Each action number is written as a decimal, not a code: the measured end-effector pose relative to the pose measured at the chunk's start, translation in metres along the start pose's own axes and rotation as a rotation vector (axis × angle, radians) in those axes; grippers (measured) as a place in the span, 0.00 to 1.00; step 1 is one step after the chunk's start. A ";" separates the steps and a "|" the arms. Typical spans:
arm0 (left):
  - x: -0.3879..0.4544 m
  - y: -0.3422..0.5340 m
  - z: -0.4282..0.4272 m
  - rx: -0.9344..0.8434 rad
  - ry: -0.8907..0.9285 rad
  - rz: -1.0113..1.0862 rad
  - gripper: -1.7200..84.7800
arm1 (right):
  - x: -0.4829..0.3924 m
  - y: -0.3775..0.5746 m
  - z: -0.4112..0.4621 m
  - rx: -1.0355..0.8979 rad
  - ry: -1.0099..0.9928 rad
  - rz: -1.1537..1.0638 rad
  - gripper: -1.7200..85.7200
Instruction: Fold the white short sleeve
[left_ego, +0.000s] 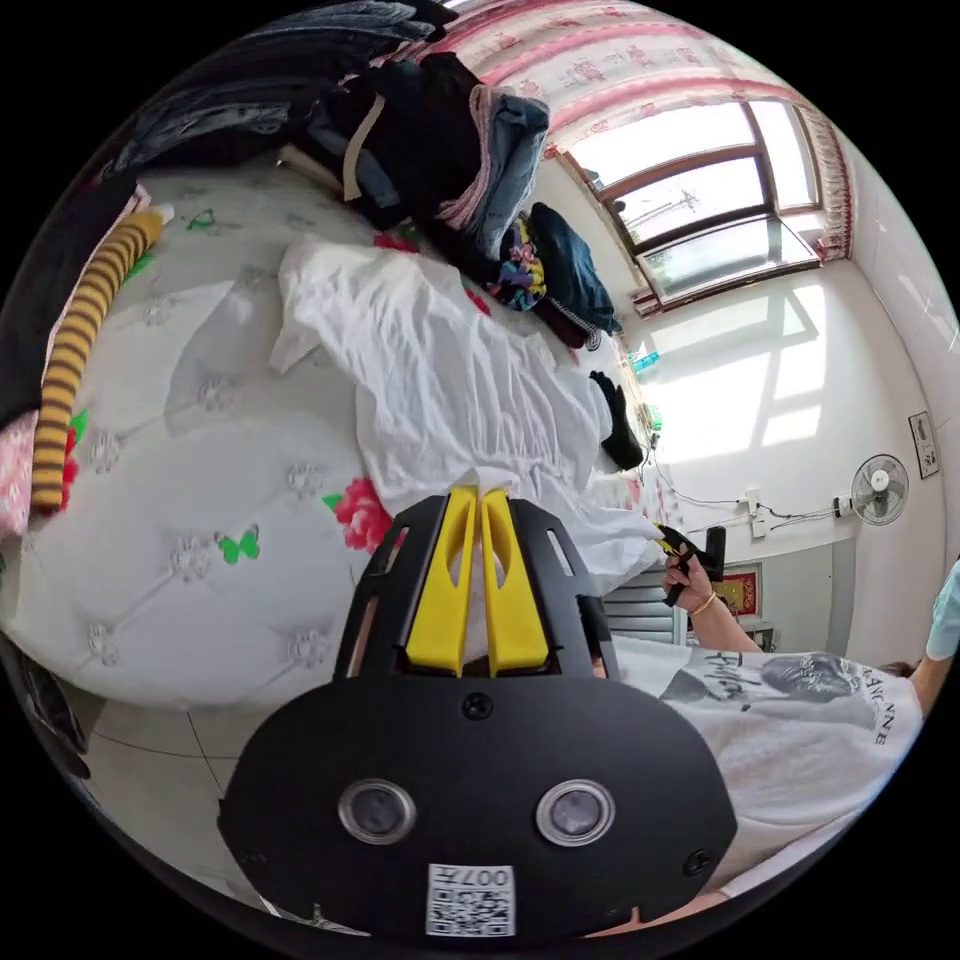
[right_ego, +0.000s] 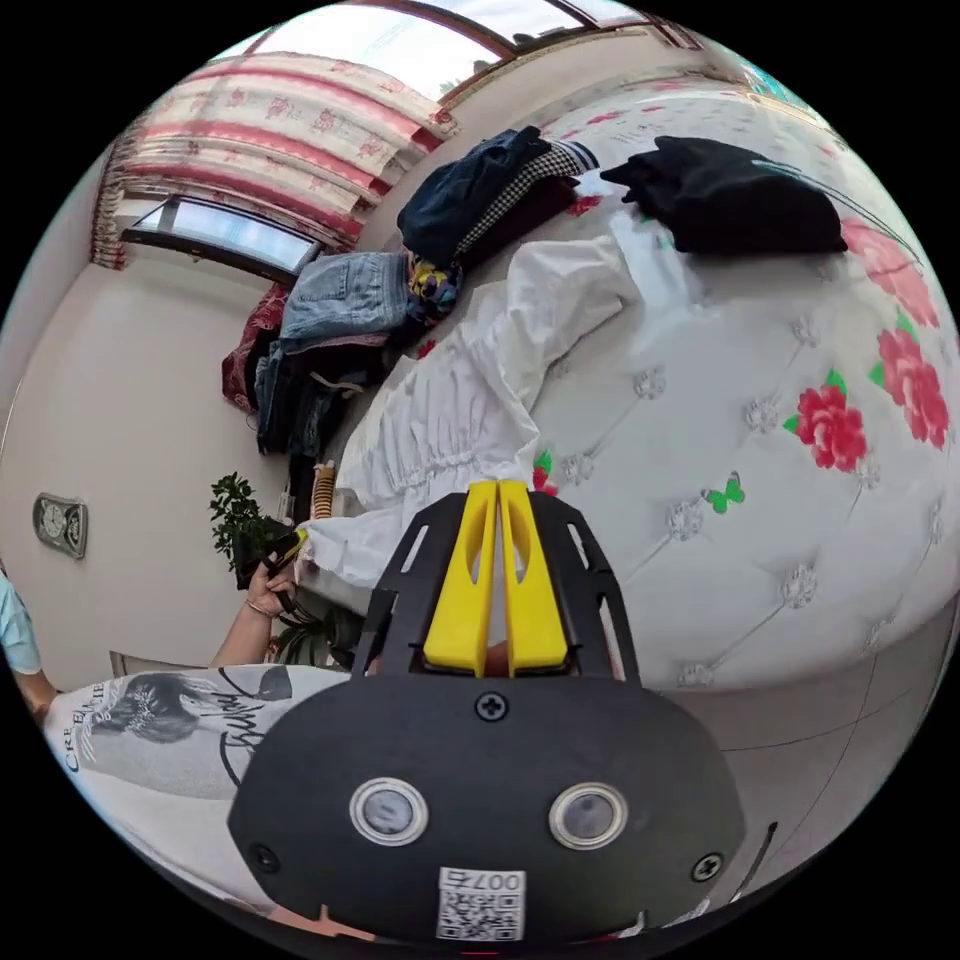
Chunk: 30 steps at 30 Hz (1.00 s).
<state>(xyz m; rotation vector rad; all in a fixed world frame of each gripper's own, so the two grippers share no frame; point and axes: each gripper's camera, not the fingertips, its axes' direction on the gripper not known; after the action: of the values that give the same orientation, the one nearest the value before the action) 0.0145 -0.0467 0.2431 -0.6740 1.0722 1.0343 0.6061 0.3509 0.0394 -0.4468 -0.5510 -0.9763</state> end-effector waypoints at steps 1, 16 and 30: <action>0.004 -0.012 -0.005 0.019 0.002 0.003 0.01 | -0.008 -0.015 -0.006 0.018 -0.008 -0.024 0.02; 0.120 0.031 -0.134 0.370 -0.093 0.443 0.01 | -0.152 0.007 -0.185 0.437 -0.018 -0.672 0.02; -0.023 0.175 0.042 -0.158 -0.448 -0.134 0.01 | 0.015 0.094 0.000 -0.273 0.145 -0.277 0.02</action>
<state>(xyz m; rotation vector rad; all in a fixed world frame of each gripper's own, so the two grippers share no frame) -0.1330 0.0500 0.2853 -0.5939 0.5540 1.0955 0.6941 0.3869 0.0384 -0.5469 -0.3541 -1.3480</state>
